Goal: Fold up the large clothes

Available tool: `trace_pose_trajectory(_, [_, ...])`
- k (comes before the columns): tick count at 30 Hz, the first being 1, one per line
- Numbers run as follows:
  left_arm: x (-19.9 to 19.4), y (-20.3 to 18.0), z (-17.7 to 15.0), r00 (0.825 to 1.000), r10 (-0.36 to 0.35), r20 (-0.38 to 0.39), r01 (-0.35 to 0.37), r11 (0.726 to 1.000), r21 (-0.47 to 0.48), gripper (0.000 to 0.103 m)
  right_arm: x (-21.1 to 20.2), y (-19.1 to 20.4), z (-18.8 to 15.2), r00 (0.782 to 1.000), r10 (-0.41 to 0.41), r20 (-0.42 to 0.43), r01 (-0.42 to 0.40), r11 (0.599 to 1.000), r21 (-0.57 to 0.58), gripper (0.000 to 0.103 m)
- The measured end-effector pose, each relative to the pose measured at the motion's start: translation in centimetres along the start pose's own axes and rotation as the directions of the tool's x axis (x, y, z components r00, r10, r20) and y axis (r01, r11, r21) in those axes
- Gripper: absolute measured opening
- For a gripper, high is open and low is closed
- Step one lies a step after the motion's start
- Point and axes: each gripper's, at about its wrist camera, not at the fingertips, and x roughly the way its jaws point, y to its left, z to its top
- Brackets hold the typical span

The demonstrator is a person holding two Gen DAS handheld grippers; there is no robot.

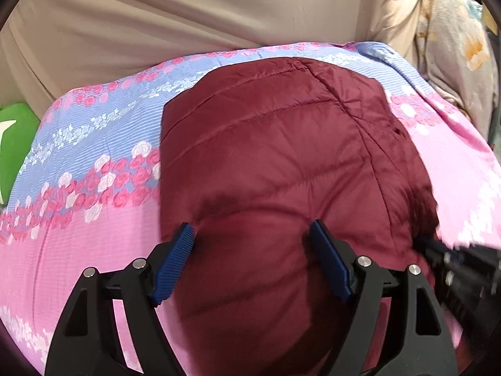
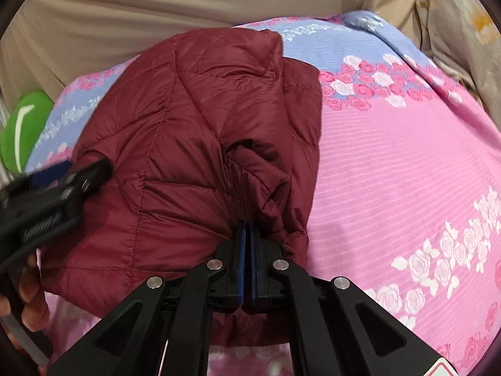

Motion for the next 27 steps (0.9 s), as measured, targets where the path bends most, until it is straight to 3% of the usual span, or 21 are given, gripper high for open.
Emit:
trace_pose_trajectory(1, [-1.0, 0.5, -0.6, 1.0, -0.022, 0.001, 0.022, 1.0, 0.005, 0.075, -1.0, -0.5, 0.0, 1.0, 0.025, 0.004, -0.025, 0.999, 0.032, 0.004])
trace_pose_trajectory(2, [-1.7, 0.9, -1.2, 0.999, -0.053, 0.001, 0.053, 0.999, 0.004, 0.076, -1.7, -0.9, 0.1, 0.999, 0.039, 0.016, -0.039, 0.998, 0.05, 0.013])
trace_pose_trajectory(3, [-2.4, 1.5, -1.7, 0.996, -0.088, -0.002, 0.088, 0.996, -0.003, 0.079, -2.9, -1.4, 0.0, 0.998, 0.054, 0.042, -0.057, 0.996, 0.072, 0.033])
trace_pose_trajectory(5, [-3.5, 3.0, -2.8, 0.99, -0.141, -0.022, 0.14, 0.989, -0.035, 0.084, -4.7, -2.3, 0.1, 0.995, 0.043, 0.095, -0.052, 0.994, 0.096, 0.061])
trace_pose_trajectory(10, [-5.0, 4.4, -4.9, 0.974, -0.221, -0.052, 0.213, 0.969, -0.128, 0.085, -5.2, -2.7, 0.5, 0.995, 0.048, 0.092, -0.058, 0.992, 0.111, 0.061])
trace_pose_trajectory(12, [-5.8, 3.3, -6.1, 0.966, -0.249, -0.07, 0.244, 0.967, -0.08, 0.085, -4.5, -2.4, 0.4, 0.994, 0.087, 0.063, -0.094, 0.989, 0.111, 0.061])
trace_pose_trajectory(14, [-6.0, 2.2, -7.3, 0.971, -0.223, -0.085, 0.222, 0.975, -0.018, 0.085, -3.7, -2.2, 0.0, 0.991, 0.133, 0.033, -0.136, 0.984, 0.116, 0.061])
trace_pose_trajectory(16, [-5.5, 1.6, -8.3, 0.983, -0.156, -0.1, 0.16, 0.987, 0.027, 0.084, -2.9, -2.2, -0.3, 0.987, 0.159, 0.006, -0.159, 0.98, 0.122, 0.052])
trace_pose_trajectory(17, [-5.0, 1.6, -8.6, 0.988, -0.107, -0.109, 0.111, 0.993, 0.028, 0.081, -2.4, -2.1, -0.4, 0.985, 0.17, -0.008, -0.167, 0.977, 0.132, 0.034])
trace_pose_trajectory(18, [-4.5, 1.8, -8.7, 0.99, -0.082, -0.115, 0.085, 0.996, 0.024, 0.07, -2.0, -2.2, -0.4, 0.985, 0.172, -0.015, -0.168, 0.976, 0.141, 0.016])
trace_pose_trajectory(19, [-4.2, 2.2, -8.7, 0.991, -0.069, -0.119, 0.071, 0.997, 0.015, 0.061, -2.1, -2.1, -0.4, 0.985, 0.169, -0.011, -0.166, 0.975, 0.147, 0.009])
trace_pose_trajectory(22, [-3.9, 3.3, -8.1, 0.985, -0.117, -0.127, 0.113, 0.993, -0.038, 0.047, -4.6, -2.5, 0.2, 0.977, 0.202, 0.069, -0.211, 0.963, 0.17, 0.003])
trace_pose_trajectory(24, [-3.4, 3.3, -8.1, 0.984, -0.105, -0.147, 0.101, 0.994, -0.032, 0.044, -6.7, -2.5, 0.4, 0.973, 0.196, 0.126, -0.214, 0.965, 0.151, 0.002])
trace_pose_trajectory(25, [-3.1, 3.3, -8.3, 0.981, -0.109, -0.158, 0.105, 0.994, -0.035, 0.043, -6.7, -2.6, 0.3, 0.978, 0.17, 0.122, -0.187, 0.972, 0.145, 0.002])
trace_pose_trajectory(27, [-2.1, 3.6, -8.6, 0.976, -0.116, -0.185, 0.107, 0.993, -0.058, 0.043, -3.9, -3.0, -0.8, 0.992, 0.123, 0.026, -0.125, 0.981, 0.151, 0.001])
